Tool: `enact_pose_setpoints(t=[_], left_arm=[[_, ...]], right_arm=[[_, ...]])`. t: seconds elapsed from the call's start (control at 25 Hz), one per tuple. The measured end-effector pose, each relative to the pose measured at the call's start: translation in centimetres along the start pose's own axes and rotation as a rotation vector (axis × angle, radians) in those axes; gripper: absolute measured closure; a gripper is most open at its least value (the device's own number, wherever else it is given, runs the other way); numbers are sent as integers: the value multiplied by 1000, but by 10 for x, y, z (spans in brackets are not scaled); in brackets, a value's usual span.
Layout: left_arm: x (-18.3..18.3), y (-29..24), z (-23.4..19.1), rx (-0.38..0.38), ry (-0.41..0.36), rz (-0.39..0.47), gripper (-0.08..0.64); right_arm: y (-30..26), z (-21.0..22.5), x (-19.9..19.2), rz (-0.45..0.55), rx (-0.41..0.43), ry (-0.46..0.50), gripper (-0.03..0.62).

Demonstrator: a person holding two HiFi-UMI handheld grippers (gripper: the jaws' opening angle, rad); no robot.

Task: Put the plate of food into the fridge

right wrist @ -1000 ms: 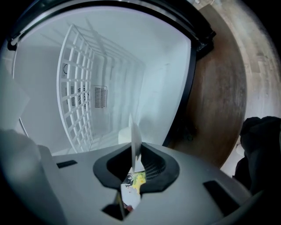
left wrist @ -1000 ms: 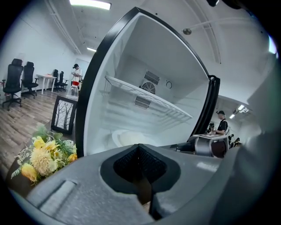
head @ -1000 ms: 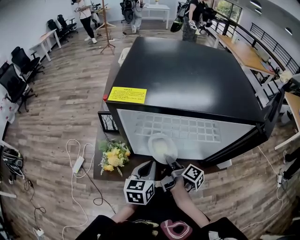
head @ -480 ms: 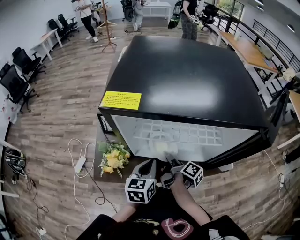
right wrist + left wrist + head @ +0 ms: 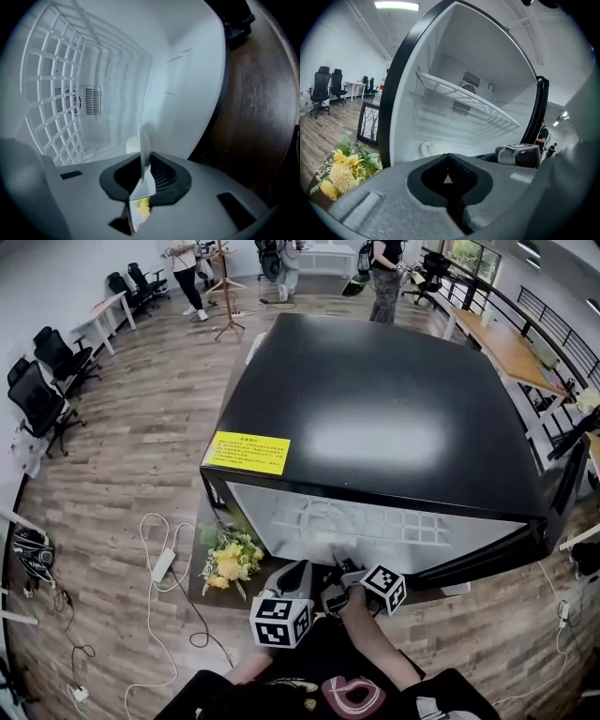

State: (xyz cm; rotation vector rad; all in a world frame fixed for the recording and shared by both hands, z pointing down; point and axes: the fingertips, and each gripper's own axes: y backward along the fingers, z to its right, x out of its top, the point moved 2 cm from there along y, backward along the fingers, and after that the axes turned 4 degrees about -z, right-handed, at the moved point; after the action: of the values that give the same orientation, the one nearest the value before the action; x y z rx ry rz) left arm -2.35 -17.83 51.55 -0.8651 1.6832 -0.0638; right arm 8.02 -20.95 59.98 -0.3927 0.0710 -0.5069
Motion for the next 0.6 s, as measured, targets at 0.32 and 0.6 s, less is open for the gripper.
enact_pose_setpoints(t=[0.32,0.6], left_arm=[[-1,-5,-9,18,25,-10,552],[-7,-9,-21,45,67,-22,552]], right_arm=[[-11,-2,4,10,-17,7,543],[-13,-2,6,12,-63,53,545]])
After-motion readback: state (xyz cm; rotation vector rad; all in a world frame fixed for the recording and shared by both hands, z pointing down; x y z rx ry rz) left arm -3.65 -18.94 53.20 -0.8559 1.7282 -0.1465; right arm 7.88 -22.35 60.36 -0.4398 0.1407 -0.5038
